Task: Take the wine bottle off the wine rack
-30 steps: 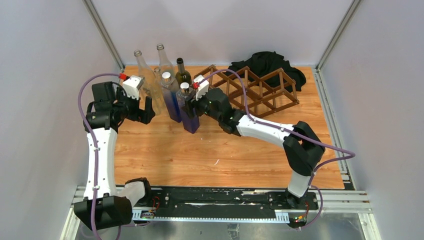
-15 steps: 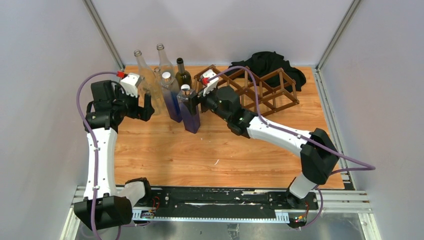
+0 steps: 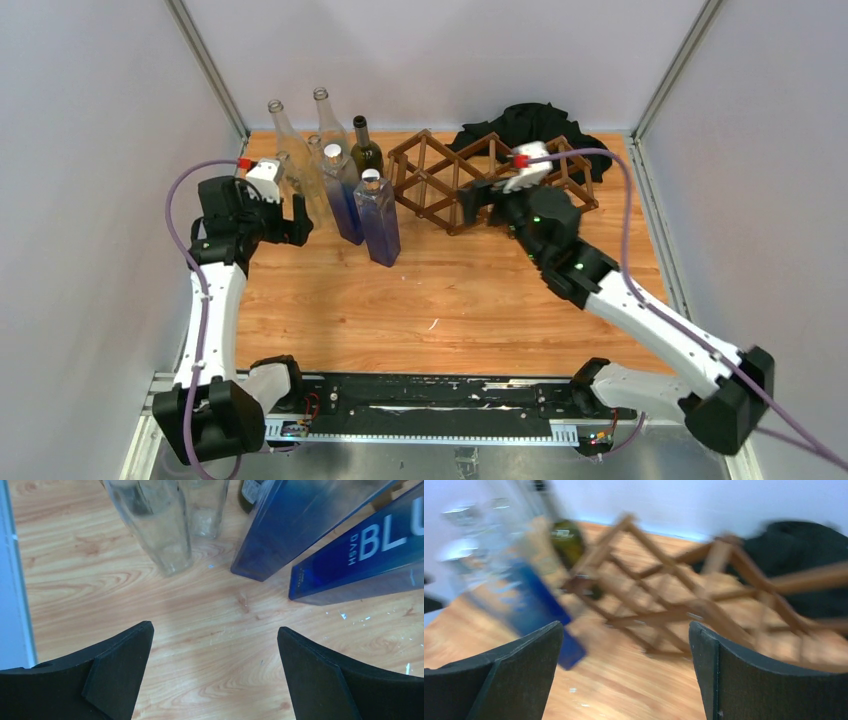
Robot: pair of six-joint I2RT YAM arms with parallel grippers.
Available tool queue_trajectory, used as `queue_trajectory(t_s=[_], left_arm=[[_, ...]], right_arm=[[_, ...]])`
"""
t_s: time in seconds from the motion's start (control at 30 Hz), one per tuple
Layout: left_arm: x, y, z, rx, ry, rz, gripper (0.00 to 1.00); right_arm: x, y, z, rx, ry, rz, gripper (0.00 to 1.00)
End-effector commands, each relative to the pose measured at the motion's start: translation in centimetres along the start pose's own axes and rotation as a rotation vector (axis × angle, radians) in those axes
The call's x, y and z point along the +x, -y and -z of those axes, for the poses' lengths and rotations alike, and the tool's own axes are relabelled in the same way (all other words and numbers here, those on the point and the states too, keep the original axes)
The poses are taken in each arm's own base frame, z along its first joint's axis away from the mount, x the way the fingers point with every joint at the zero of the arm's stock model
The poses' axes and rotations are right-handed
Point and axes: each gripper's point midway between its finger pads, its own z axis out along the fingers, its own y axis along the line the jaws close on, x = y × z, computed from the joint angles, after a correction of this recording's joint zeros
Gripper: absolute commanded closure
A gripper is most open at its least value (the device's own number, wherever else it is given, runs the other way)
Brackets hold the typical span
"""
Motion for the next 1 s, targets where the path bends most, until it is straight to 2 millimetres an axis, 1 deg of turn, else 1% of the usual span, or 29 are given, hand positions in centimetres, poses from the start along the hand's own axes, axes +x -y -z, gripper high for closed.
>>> queue_trajectory(t_s=[0.0,0.03,0.07,0.1,0.13,0.17,0.2,0.23,0.27,0.33,0.37,0.4,0.43,0.5,0.57,0.6,0.63,0.7,0.77,0.8,0.9,0.97], left_arm=[[-0.4,-1.4,-2.4,-0.037,0.107,0.024,0.0],[-0.1,-1.3,-3.2,-0.026,0.121,0.031,0.0],[0.5,-1.3,-3.9,-0.016,0.13,0.039,0.0],[1.2,-1.2,-4.7,-0.007,0.141,0.052,0.0],[1.1,-1.4,-5.3,-0.007,0.166,0.046,0.0],[1.5,-1.2,-5.9,-0.003,0.175,0.042,0.0],[1.7,-1.2,-6.6,-0.006,0.19,0.03,0.0],[2.4,-1.0,-7.3,-0.005,0.183,0.02,0.0],[2.8,-0.9,-8.0,-0.005,0.183,0.012,0.0],[3.4,-1.0,-9.3,-0.008,0.188,0.013,0.0],[3.7,-0.9,-9.6,-0.006,0.189,0.019,0.0],[3.6,-1.1,-10.0,-0.007,0.208,0.016,0.0],[4.0,-1.2,-10.5,-0.005,0.207,0.019,0.0],[4.4,-1.3,-11.2,-0.007,0.214,0.02,0.0],[4.6,-1.5,-11.8,-0.008,0.228,0.016,0.0],[4.7,-1.6,-11.9,-0.013,0.236,0.015,0.0],[4.8,-1.7,-12.1,-0.018,0.246,0.019,0.0],[5.6,-1.5,-12.3,-0.014,0.253,0.025,0.0],[6.1,-1.7,-12.3,-0.032,0.284,0.037,0.0],[5.8,-1.8,-12.2,-0.043,0.321,0.03,0.0],[6.2,-1.6,-12.1,-0.052,0.35,0.038,0.0],[6.1,-1.7,-11.8,-0.064,0.361,0.032,0.0]], right_arm=[[5.2,11.5,4.8,0.411,-0.124,-0.086,0.01],[5.5,13.2,6.1,0.49,-0.119,-0.084,0.01],[5.9,15.7,7.7,0.599,-0.114,-0.087,0.01],[5.7,18.0,9.8,0.718,-0.084,-0.084,0.01],[6.2,19.4,10.9,0.785,-0.079,-0.076,0.0],[6.4,20.8,12.3,0.862,-0.063,-0.064,0.0],[6.2,22.3,13.8,0.949,-0.037,-0.036,0.0],[6.0,23.3,15.1,1.02,-0.005,-0.007,0.0],[6.2,24.2,16.1,1.085,0.014,0.017,0.0],[7.5,25.8,17.5,1.175,0.005,0.072,0.0],[8.2,26.3,17.9,1.206,0.0,0.079,0.0],[9.0,26.9,18.1,1.234,-0.023,0.087,0.01],[10.0,27.5,18.3,1.257,-0.044,0.086,0.02],[12.3,28.6,18.5,1.285,-0.073,0.091,0.02],[13.7,29.4,18.5,1.29,-0.062,0.077,0.01],[15.0,29.8,18.8,1.293,-0.082,0.076,0.01],[15.8,30.1,18.5,1.281,-0.08,0.07,0.01],[17.6,30.6,18.6,1.283,-0.108,0.075,0.01],[18.6,31.0,18.3,1.284,-0.122,0.076,0.01],[18.9,31.1,18.1,1.28,-0.121,0.079,0.01],[19.4,31.3,17.0,1.236,-0.105,0.094,0.01],[19.8,31.5,16.8,1.23,-0.092,0.095,0.0]])
